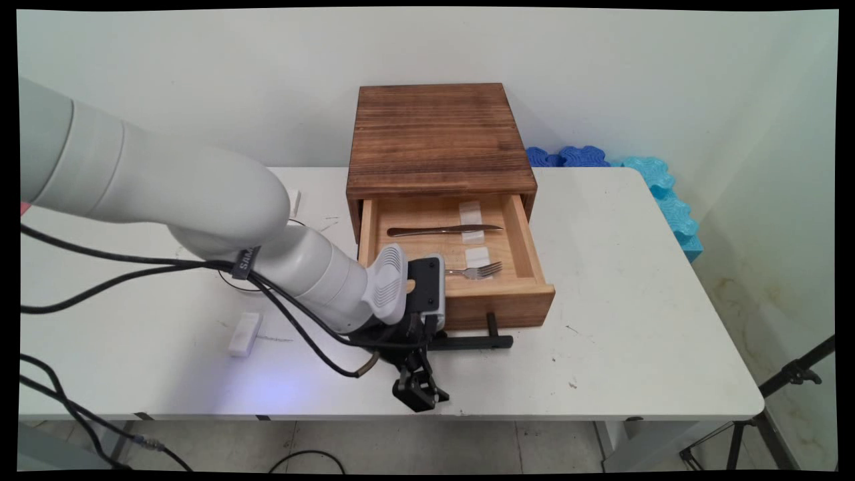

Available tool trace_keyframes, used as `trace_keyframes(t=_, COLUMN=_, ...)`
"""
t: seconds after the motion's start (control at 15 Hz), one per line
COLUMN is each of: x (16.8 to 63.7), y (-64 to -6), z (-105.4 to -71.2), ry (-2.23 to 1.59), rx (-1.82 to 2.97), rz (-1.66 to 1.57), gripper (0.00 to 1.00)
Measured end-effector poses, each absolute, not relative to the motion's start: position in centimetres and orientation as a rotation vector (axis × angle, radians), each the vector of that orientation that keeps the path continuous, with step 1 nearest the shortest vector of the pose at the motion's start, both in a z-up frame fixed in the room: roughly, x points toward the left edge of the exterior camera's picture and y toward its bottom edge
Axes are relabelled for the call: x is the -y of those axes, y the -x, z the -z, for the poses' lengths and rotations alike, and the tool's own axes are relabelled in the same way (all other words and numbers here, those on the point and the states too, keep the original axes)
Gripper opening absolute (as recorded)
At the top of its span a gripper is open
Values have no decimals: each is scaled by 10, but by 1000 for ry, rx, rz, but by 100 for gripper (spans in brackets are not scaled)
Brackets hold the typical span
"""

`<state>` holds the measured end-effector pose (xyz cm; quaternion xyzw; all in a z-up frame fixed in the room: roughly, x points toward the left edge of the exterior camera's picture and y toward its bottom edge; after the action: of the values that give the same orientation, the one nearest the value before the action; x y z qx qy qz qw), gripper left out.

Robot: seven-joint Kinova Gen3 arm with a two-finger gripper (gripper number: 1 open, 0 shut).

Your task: Open the drawer

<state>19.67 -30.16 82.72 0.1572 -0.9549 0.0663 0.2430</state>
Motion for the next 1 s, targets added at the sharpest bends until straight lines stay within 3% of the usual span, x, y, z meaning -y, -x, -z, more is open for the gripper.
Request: trace_keyframes(t=1.0, x=270, y=-189, z=-828, ry=-436, rx=2603, rz=-137, gripper=100)
